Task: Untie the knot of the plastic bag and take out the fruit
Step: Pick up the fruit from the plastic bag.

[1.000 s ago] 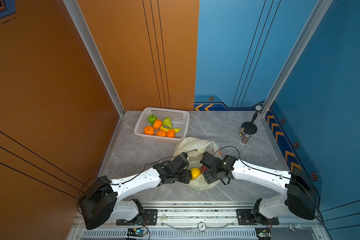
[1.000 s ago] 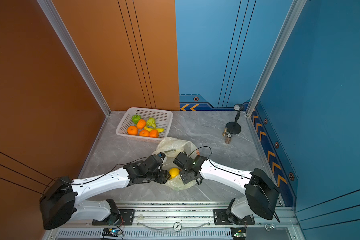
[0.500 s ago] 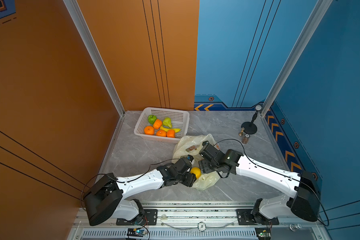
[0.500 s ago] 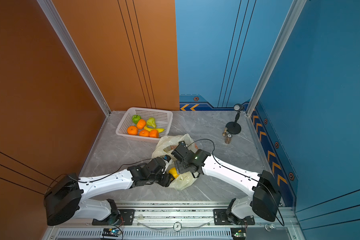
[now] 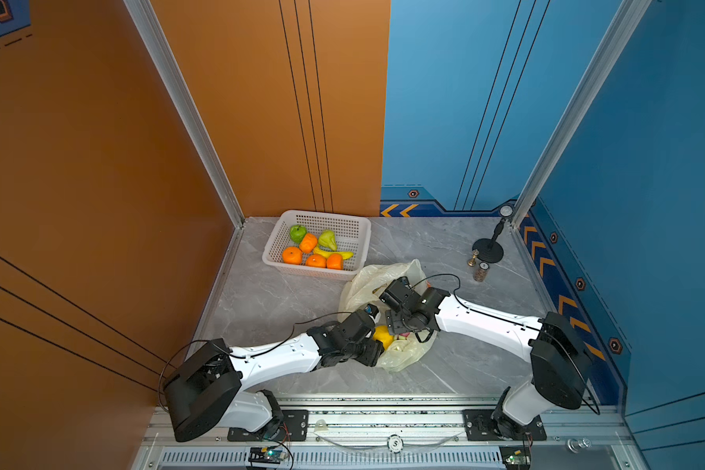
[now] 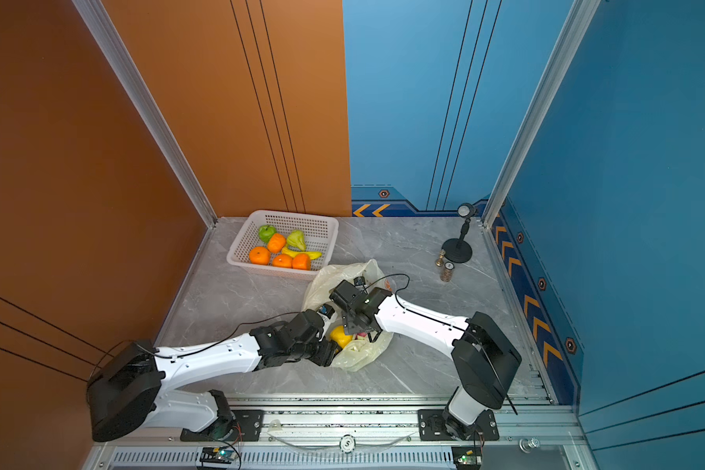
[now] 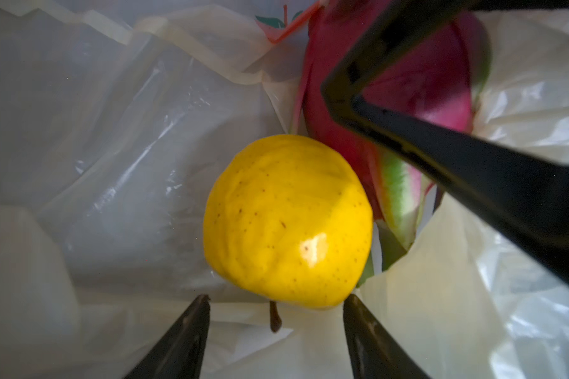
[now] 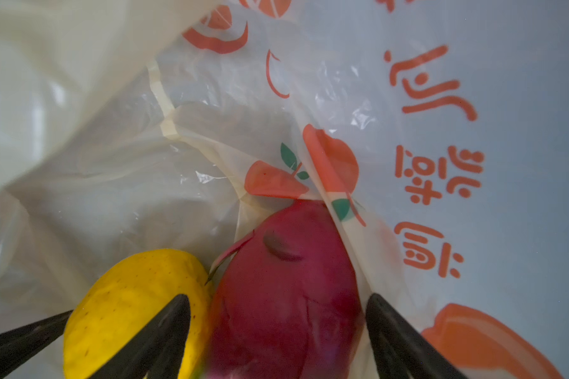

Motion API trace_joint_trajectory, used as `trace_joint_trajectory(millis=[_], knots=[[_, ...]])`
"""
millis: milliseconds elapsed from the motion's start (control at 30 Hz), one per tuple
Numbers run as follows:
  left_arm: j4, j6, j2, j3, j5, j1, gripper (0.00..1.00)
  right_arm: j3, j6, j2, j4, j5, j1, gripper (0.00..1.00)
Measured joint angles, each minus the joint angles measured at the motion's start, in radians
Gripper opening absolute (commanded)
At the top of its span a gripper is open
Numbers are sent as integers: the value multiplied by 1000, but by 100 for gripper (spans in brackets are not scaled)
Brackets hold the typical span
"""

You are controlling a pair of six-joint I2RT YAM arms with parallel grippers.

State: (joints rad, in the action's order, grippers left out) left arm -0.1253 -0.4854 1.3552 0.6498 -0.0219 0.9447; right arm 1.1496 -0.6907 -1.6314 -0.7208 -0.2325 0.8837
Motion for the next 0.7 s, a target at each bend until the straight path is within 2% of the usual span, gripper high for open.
trace_joint_trajectory(millis=[167, 267, 500, 700], knots=[[5, 0, 0, 0, 20, 0, 68, -5, -25, -39, 8, -7, -6, 89], [11, 0, 1, 0, 28, 0, 68, -6, -37, -53, 20, 3, -7, 86], [28, -4, 24, 0, 54, 0, 71, -6, -58, -53, 51, 23, -10, 56], [22, -5, 25, 0, 82, 0, 73, -36, -69, -12, 111, 66, -18, 47]])
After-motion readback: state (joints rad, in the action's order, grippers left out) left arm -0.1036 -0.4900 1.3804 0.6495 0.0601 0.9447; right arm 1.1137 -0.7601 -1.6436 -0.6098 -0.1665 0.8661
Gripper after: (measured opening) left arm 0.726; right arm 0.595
